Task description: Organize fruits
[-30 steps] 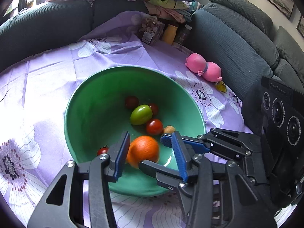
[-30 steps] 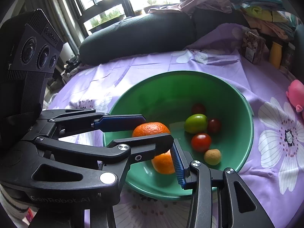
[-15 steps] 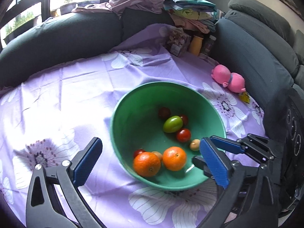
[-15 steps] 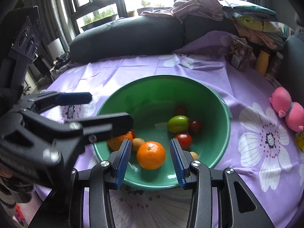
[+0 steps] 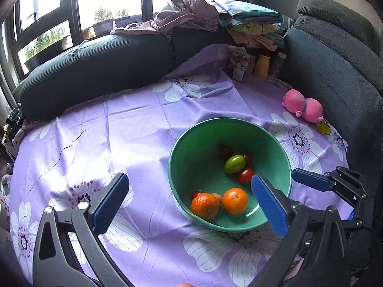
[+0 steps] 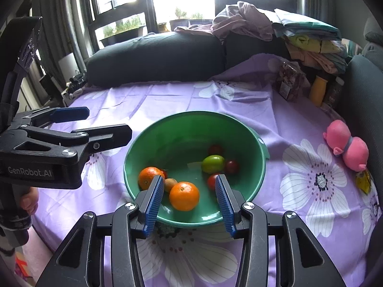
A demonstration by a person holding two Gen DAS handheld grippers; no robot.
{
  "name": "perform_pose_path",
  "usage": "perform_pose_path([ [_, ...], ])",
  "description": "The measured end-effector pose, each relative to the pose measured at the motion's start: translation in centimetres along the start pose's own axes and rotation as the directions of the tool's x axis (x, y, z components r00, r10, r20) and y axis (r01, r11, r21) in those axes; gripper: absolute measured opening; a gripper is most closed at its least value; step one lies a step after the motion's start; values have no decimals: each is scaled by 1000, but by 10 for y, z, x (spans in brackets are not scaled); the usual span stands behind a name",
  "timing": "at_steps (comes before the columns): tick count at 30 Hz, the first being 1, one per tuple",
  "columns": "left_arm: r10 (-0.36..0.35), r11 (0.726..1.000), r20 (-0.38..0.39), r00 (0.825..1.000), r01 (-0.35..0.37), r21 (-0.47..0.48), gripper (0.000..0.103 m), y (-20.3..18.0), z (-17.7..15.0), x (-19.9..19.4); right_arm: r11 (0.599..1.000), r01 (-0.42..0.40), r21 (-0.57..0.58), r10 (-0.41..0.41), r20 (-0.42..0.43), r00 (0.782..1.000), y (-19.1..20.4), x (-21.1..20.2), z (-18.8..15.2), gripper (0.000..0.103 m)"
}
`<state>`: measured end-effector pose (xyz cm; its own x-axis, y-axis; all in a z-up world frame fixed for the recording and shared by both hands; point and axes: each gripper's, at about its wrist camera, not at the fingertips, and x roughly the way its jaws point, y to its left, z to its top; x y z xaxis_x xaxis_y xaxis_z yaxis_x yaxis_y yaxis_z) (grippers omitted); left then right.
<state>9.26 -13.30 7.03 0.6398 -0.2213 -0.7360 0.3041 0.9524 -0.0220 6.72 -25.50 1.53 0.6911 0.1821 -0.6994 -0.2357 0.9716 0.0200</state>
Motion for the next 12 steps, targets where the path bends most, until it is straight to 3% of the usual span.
perform_pose_path([
  [6,51,998,46,998,-52,18,102,-3,0,-6,1000,4,-4,-3,9,1000,1,-4,1,46],
  [12,60,998,35,998,-60,17,102,-2,0,-5,1000,7,8,-7,8,1000,-2,-4,2,46],
])
